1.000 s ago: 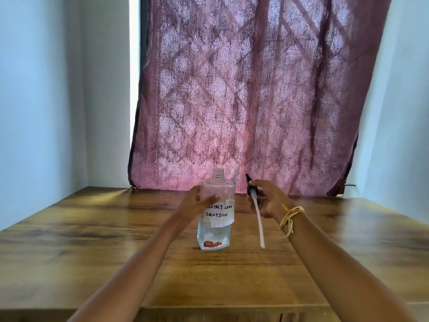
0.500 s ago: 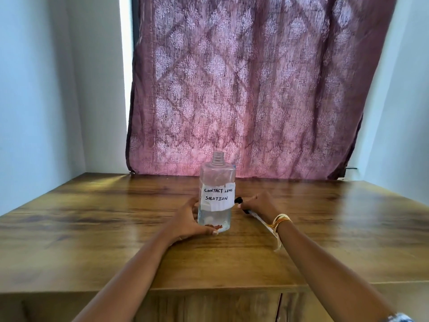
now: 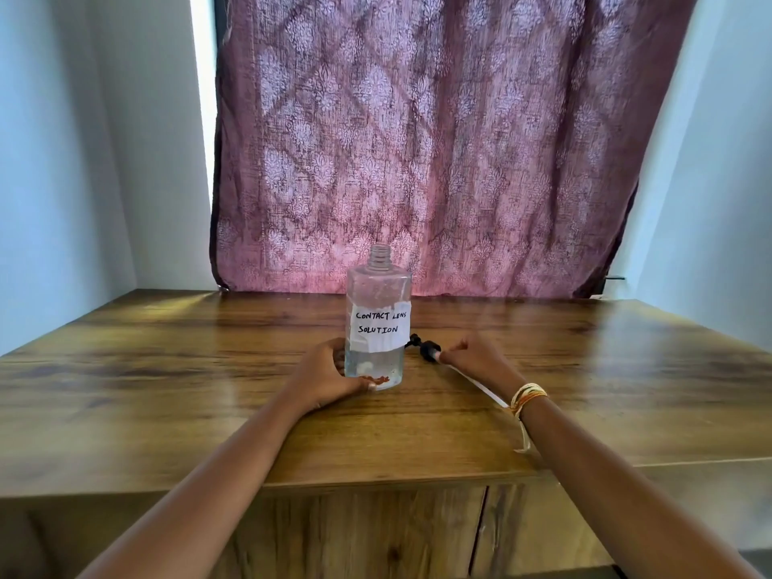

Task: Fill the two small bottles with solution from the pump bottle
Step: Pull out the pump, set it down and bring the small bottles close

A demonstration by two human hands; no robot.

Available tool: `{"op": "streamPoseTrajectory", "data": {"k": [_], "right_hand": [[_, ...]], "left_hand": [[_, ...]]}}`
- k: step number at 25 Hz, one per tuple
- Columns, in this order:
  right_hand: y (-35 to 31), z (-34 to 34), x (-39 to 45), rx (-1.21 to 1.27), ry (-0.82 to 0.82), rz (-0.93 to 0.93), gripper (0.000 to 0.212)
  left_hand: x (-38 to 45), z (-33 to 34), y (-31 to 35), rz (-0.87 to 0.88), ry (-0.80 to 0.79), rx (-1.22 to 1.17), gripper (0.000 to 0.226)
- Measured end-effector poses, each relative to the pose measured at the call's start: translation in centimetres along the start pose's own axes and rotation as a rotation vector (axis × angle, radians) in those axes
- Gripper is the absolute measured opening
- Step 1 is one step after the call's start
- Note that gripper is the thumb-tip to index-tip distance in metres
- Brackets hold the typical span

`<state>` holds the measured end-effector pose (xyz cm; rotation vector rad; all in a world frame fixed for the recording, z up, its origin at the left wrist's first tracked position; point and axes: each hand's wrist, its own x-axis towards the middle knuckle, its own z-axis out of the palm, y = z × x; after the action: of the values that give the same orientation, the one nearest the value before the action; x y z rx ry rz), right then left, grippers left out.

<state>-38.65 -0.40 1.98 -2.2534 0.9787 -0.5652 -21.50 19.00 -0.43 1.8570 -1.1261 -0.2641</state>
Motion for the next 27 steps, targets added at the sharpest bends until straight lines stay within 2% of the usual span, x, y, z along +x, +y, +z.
{"op": "streamPoseTrajectory", "data": {"k": [2, 6, 14, 16, 18, 20, 23, 27], "right_hand": [[0.6, -0.1, -0.9, -0.123, -0.014, 0.003, 0.022], [1.6, 0.0, -3.5, -0.145, 0.117, -0.039, 0.008], [3.5, -2.2, -3.7, 0.047, 0.183, -0.003, 0.014], [4.9, -3.6, -3.4, 0.074, 0.205, 0.021, 0.01], [6.5, -5.4, -3.2, 0.112, 0.245, 0.05, 0.009], [8.2, -7.2, -2.9, 0.121, 0.301, 0.074, 0.018], [10.8, -10.0, -2.8, 0.024, 0.327, 0.104, 0.01], [13.8, -12.7, -2.3, -0.092, 0.414, 0.151, 0.013]], "left_hand": [[-0.2, 0.4, 0.3, 0.008, 0.033, 0.044, 0.069], [-0.4, 0.5, 0.5, 0.01, 0.043, 0.074, 0.079], [-0.2, 1.3, 1.6, -0.012, 0.069, 0.093, 0.084], [0.0, 2.1, 2.2, -0.02, 0.053, 0.071, 0.083], [0.5, 3.5, 3.3, -0.019, 0.039, 0.028, 0.077], [1.3, 5.3, 4.7, -0.011, 0.033, -0.004, 0.072], [2.7, 9.0, 8.0, 0.016, 0.0, -0.034, 0.061], [3.6, 14.7, 11.8, 0.017, -0.029, -0.077, 0.036]]}}
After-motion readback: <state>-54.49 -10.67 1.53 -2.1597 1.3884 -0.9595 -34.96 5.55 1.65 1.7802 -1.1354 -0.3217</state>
